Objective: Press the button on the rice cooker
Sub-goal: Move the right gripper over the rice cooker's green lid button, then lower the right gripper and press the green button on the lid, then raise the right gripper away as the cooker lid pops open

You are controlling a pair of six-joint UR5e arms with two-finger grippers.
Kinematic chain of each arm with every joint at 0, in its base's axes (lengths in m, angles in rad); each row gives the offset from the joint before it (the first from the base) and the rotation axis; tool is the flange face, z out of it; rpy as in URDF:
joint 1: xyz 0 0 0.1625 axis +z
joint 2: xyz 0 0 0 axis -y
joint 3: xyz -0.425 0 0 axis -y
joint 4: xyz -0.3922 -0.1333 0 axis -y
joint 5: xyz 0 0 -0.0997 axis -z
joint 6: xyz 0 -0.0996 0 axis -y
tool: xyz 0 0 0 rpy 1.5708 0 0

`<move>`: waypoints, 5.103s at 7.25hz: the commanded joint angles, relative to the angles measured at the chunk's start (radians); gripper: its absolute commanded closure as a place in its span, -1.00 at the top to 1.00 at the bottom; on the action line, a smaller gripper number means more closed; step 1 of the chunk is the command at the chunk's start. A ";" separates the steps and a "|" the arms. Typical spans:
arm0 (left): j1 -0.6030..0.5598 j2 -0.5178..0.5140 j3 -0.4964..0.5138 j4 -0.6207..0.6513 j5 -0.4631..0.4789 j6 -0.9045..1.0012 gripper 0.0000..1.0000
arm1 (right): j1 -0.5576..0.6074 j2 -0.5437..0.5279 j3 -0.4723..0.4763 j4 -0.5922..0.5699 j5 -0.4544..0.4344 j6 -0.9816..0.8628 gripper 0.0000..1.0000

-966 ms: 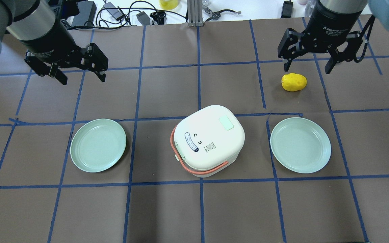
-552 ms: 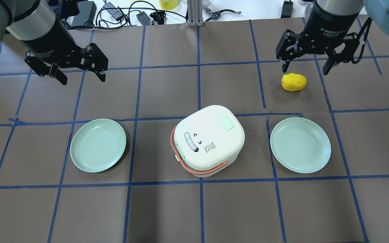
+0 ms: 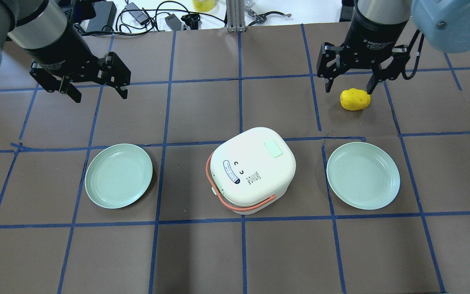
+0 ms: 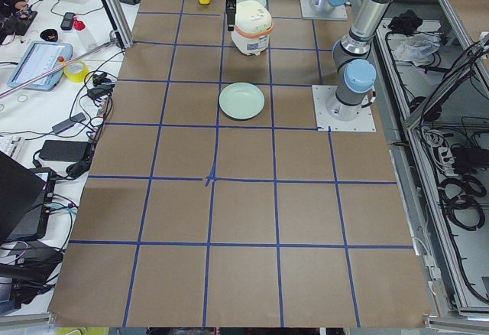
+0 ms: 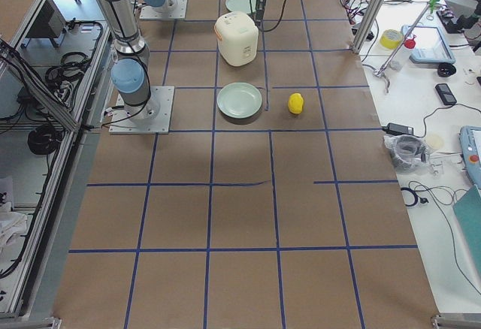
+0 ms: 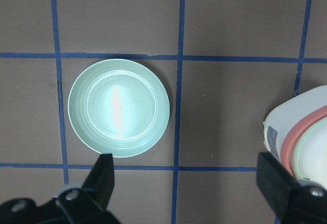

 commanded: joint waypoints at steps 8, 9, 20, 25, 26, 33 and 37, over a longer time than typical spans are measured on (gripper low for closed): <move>0.000 0.000 0.000 0.000 0.000 0.001 1.00 | 0.128 0.029 0.192 -0.181 0.091 0.112 -1.00; 0.000 0.000 0.000 0.000 0.000 0.001 1.00 | 0.128 0.030 0.210 -0.184 0.100 0.112 -1.00; 0.000 0.000 0.000 0.000 0.000 0.001 1.00 | 0.129 0.055 0.215 -0.186 0.128 0.110 -1.00; 0.000 0.000 0.000 0.000 0.000 0.001 1.00 | 0.129 0.067 0.216 -0.186 0.126 0.110 -1.00; 0.000 0.000 0.000 0.000 0.000 -0.001 1.00 | 0.129 0.066 0.210 -0.184 0.126 0.116 -1.00; 0.000 0.000 0.000 0.000 0.000 0.001 1.00 | 0.106 -0.011 0.009 -0.152 -0.001 0.187 1.00; 0.000 0.000 0.000 0.000 0.000 0.001 1.00 | -0.065 -0.011 -0.011 -0.115 0.012 0.012 1.00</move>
